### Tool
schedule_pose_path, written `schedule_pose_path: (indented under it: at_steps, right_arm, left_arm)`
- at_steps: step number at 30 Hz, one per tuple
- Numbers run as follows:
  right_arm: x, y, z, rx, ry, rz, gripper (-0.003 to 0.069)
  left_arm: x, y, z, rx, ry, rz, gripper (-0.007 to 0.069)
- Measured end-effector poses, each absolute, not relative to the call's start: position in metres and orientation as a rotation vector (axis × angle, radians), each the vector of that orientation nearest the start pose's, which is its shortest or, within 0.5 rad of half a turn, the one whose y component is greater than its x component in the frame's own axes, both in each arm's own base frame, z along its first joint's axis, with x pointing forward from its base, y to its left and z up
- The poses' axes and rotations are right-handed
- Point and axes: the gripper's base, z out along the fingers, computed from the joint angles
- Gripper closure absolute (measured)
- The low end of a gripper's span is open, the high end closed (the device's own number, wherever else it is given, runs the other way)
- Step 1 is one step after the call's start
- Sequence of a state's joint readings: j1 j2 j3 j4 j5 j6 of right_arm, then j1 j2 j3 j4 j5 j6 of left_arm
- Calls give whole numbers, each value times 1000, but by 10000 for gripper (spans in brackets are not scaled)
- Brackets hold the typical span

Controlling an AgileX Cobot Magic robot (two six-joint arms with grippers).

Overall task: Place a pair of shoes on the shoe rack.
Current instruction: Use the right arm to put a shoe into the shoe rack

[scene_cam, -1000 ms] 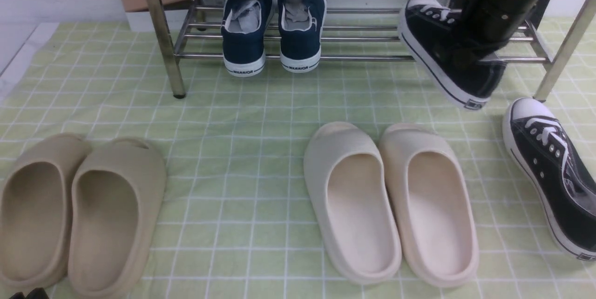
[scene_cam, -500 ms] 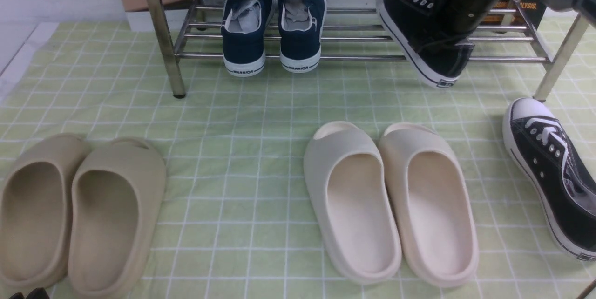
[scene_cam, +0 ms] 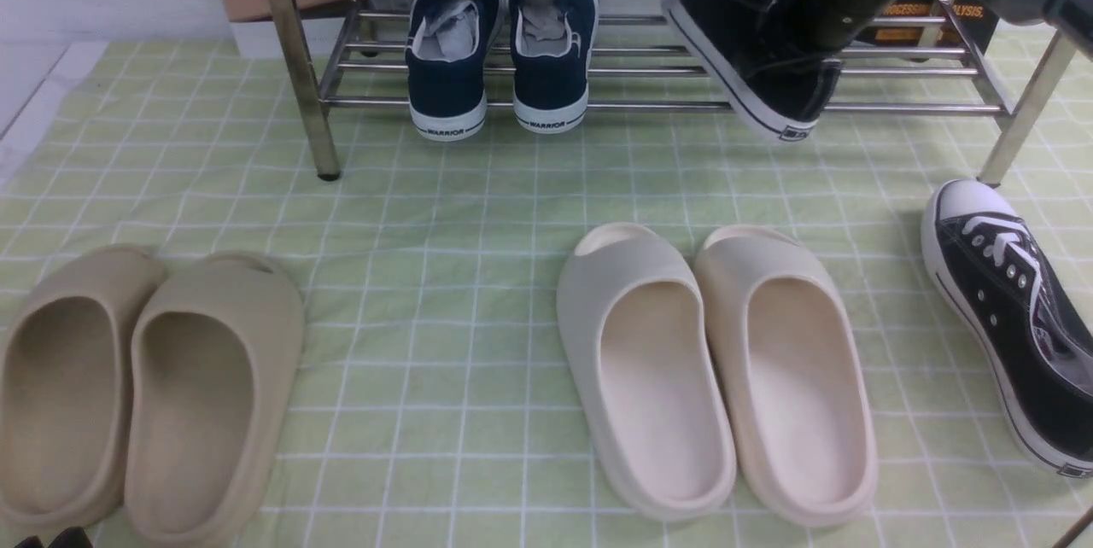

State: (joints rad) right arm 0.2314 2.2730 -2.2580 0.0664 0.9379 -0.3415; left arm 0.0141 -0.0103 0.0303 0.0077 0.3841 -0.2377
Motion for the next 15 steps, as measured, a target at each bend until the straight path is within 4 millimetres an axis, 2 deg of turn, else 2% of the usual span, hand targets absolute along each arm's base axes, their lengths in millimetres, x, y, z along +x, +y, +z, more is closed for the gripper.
schedule_pose_path:
  at_steps: [3, 5, 6, 7, 8, 9, 11, 13, 15]
  right_arm:
    - [503, 124, 287, -666, 2342, 33, 495]
    - [500, 123, 291, -633, 2371, 50, 398]
    - [499, 123, 292, -624, 2376, 54, 391]
    - [494, 122, 299, -589, 2404, 70, 329]
    - [493, 122, 300, -585, 2407, 73, 329]
    - [485, 120, 311, -556, 2429, 88, 279]
    - [473, 117, 328, -543, 2451, 93, 239]
    - [465, 115, 339, -545, 2465, 91, 224]
    - [449, 109, 360, -550, 2479, 64, 210]
  left_arm:
    - [52, 1, 169, -233, 1876, -145, 417]
    - [52, 1, 169, -233, 1876, -145, 417]
    - [52, 1, 169, -233, 1876, -145, 417]
    - [52, 1, 169, -233, 1876, -145, 415]
    - [52, 1, 169, -233, 1876, -145, 414]
    - [52, 1, 169, -233, 1876, -145, 412]
    - [52, 1, 169, -233, 1876, -145, 409]
    - [52, 1, 169, -233, 1876, -145, 407]
    - [52, 1, 169, -233, 1876, -145, 407]
